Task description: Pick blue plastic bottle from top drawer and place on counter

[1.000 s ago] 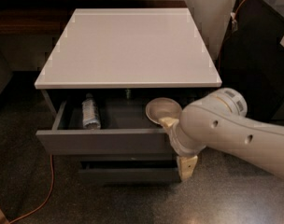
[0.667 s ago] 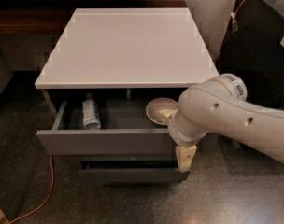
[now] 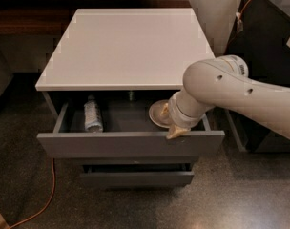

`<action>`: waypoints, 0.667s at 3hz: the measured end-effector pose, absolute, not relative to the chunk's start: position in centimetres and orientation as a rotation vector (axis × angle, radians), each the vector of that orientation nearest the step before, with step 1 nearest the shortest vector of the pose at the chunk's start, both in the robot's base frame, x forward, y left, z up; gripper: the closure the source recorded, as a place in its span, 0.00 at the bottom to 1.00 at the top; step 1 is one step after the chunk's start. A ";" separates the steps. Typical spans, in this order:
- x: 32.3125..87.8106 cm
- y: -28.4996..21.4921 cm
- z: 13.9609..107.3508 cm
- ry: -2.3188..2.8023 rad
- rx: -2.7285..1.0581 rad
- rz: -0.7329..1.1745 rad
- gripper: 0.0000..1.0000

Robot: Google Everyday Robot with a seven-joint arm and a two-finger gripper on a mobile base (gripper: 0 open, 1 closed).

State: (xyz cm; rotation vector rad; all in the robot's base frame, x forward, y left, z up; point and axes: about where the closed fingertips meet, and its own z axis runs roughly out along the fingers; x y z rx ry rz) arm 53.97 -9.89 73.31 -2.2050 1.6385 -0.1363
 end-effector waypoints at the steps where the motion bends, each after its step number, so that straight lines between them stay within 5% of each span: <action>1: 57.5 -9.4 72.8 1.654 -2.178 -0.115 0.79; 2: 59.5 -9.2 71.7 1.671 -2.175 -0.101 1.00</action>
Offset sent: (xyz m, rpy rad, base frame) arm 0.0800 0.0094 -0.0265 0.0275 0.0321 -0.0393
